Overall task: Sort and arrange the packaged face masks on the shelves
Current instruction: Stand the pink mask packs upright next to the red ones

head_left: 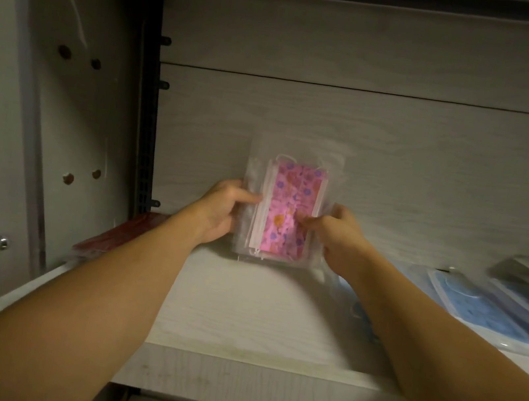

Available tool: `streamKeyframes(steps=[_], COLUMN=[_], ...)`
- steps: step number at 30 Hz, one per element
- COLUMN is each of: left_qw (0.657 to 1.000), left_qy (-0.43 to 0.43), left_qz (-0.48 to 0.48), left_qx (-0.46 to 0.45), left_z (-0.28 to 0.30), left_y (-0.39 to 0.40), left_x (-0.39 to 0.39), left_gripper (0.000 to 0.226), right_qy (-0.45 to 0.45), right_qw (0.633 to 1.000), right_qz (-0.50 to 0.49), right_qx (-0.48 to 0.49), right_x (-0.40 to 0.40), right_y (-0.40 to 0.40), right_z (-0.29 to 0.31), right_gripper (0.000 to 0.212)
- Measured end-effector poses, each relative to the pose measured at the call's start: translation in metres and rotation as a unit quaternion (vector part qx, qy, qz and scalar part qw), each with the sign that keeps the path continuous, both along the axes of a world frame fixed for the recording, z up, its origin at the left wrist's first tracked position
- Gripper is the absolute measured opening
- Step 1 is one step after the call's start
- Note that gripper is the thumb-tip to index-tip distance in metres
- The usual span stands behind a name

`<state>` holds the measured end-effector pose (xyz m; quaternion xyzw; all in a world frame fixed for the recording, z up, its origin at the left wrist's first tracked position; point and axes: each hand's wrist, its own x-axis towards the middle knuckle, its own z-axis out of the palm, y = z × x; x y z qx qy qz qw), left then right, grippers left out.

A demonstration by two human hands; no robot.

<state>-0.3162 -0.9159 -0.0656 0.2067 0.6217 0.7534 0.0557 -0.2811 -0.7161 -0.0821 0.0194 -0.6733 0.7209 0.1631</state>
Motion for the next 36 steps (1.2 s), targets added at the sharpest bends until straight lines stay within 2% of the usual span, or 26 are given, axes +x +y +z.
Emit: streamKeyframes(steps=[2,5,7,10,16,19,23,26,28,30,32,34,36], left_qw=[0.999,1.000,0.997,0.995,0.997,0.993,0.972,0.982,0.983,0.973,0.967,0.978,0.995], left_qy=[-0.035,-0.011,0.035,0.057,0.032,0.019,0.039,0.009,-0.002,-0.001,0.004,0.001,-0.023], left_qz=[-0.004,0.018,0.037,0.040,0.029,0.032,0.039,0.021,-0.007,-0.041,-0.056,-0.051,-0.042], left_qx=[0.032,-0.004,-0.055,-0.078,-0.064,-0.114,-0.229,-0.189,-0.183,-0.226,-0.248,-0.200,-0.087], left_z=[0.001,-0.001,-0.002,-0.004,-0.003,-0.005,-0.011,-0.009,-0.012,-0.016,-0.017,-0.011,-0.001], left_y=[-0.004,-0.008,-0.008,-0.006,-0.006,-0.007,-0.010,-0.012,-0.014,-0.015,-0.015,-0.010,-0.003], left_x=[-0.003,-0.004,0.000,0.002,0.004,0.003,0.005,0.006,0.002,0.002,0.004,0.012,0.018], left_gripper=[0.019,0.028,0.035,0.034,0.035,0.044,0.053,0.064,0.068,0.064,0.055,0.031,0.021], right_qy=[0.007,0.012,0.019,0.031,0.053,0.042,-0.023,-0.066,-0.071,-0.072,-0.058,-0.040,-0.015], right_qw=[0.999,0.997,0.997,0.997,0.997,0.998,0.998,0.995,0.993,0.993,0.995,0.998,0.999], right_qz=[-0.006,-0.008,-0.002,0.014,0.009,0.025,0.052,0.066,0.078,0.081,0.061,0.036,0.021], right_qx=[-0.037,-0.077,-0.076,-0.068,-0.049,-0.032,0.012,0.043,0.050,0.054,0.049,0.033,0.018], right_x=[-0.001,0.000,0.002,0.004,0.005,0.007,0.011,0.012,0.003,0.005,0.013,0.012,0.011], right_y=[0.001,0.002,0.004,0.007,0.008,0.008,0.010,0.011,0.014,0.011,0.006,0.007,0.007], right_z=[0.003,0.005,0.005,0.006,0.006,0.005,0.001,0.001,-0.003,-0.004,-0.002,-0.001,0.001], right_gripper=[0.045,0.039,0.035,0.034,0.029,0.031,0.047,0.085,0.100,0.094,0.070,0.054,0.049])
